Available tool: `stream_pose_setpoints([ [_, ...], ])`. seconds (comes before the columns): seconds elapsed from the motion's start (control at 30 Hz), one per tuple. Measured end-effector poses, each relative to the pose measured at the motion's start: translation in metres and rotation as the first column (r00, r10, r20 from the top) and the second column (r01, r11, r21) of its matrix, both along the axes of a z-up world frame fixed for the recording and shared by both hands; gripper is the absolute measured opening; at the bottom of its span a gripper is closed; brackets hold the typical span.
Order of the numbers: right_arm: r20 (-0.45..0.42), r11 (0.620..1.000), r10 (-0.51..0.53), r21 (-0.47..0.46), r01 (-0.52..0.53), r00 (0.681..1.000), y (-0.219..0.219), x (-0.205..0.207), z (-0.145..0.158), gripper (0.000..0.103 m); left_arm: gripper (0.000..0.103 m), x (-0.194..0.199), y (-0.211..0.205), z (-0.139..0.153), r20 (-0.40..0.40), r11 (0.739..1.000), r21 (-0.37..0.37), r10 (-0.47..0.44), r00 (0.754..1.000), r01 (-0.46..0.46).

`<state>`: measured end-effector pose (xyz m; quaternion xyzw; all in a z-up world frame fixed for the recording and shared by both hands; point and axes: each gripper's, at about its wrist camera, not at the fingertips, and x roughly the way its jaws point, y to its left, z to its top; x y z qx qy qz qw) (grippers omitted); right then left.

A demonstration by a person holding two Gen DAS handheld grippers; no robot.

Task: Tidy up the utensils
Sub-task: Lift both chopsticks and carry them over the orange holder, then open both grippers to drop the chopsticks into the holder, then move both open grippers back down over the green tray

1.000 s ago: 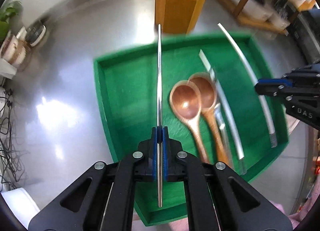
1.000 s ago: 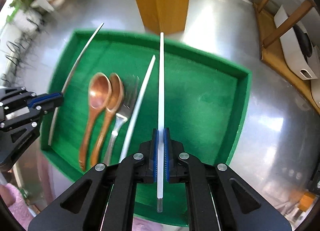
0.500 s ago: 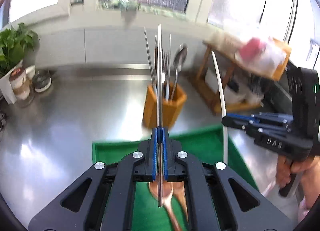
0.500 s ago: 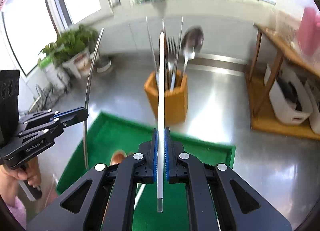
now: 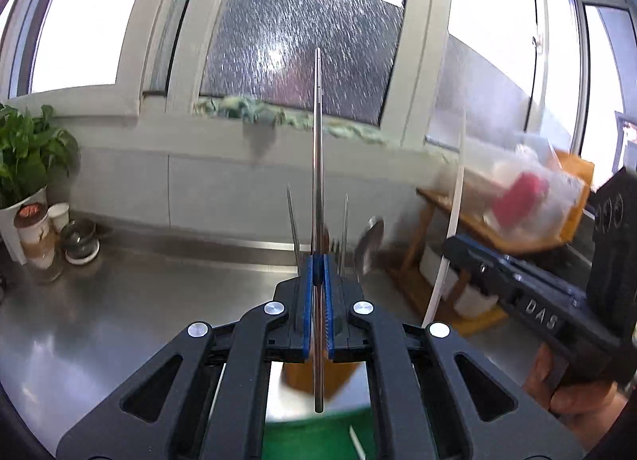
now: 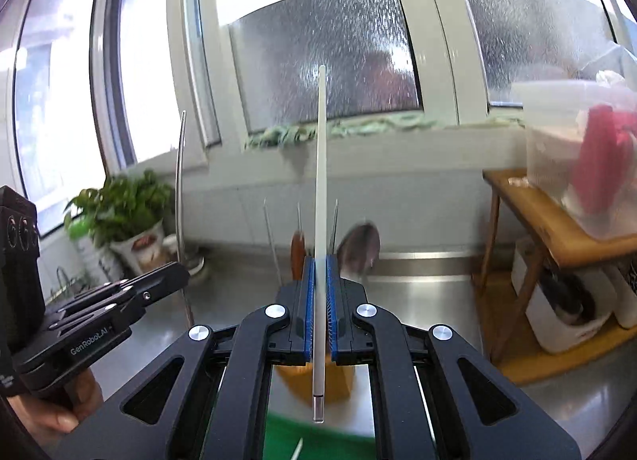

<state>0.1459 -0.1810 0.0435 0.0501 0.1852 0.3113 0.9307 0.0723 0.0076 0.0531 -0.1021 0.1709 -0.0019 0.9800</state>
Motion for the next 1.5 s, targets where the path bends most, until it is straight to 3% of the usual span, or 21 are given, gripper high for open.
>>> stream_pose_setpoints([
  [0.17,0.035,1.0,-0.009,0.019,0.009,0.999,0.013,0.016,0.003,0.006,0.004,0.033,0.003,0.002,0.032,1.0,-0.027,0.011,0.999,-0.011],
  [0.43,0.034,0.999,-0.014,0.04,0.013,0.999,0.023,0.039,-0.014,0.006,0.004,0.072,0.0,-0.026,0.009,0.999,-0.052,-0.015,1.0,0.015],
  [0.77,-0.024,1.0,0.006,0.007,-0.006,1.0,0.028,0.046,-0.054,0.006,0.004,0.076,-0.001,-0.073,-0.067,0.999,-0.029,-0.035,0.997,0.033],
  [1.13,-0.064,1.0,0.01,-0.001,-0.01,0.998,0.028,0.042,-0.075,0.009,0.006,0.071,0.0,-0.089,-0.101,0.997,-0.046,-0.069,0.993,0.065],
  [1.2,-0.073,1.0,0.01,-0.004,-0.01,0.997,0.028,0.041,-0.074,0.01,0.01,0.066,0.001,-0.085,-0.093,0.996,-0.059,-0.073,0.993,0.068],
  [1.27,-0.085,1.0,-0.001,0.001,0.001,0.996,0.025,0.04,-0.073,0.023,0.026,0.062,0.002,-0.079,-0.085,0.995,-0.06,-0.078,0.993,0.073],
  [1.33,-0.083,1.0,-0.029,0.011,0.03,0.996,0.019,0.038,-0.069,0.045,0.032,0.055,0.003,-0.072,-0.072,0.998,-0.045,-0.051,0.996,0.048],
  [1.37,-0.087,0.999,-0.032,0.016,0.034,0.996,0.016,0.038,-0.068,0.05,0.032,0.052,0.005,-0.07,-0.071,0.998,-0.046,-0.05,0.996,0.047],
  [1.5,-0.097,0.998,-0.051,0.028,0.054,0.994,0.003,0.031,-0.062,0.05,0.033,0.034,0.016,-0.058,-0.067,0.999,-0.046,-0.004,0.998,0.0],
])
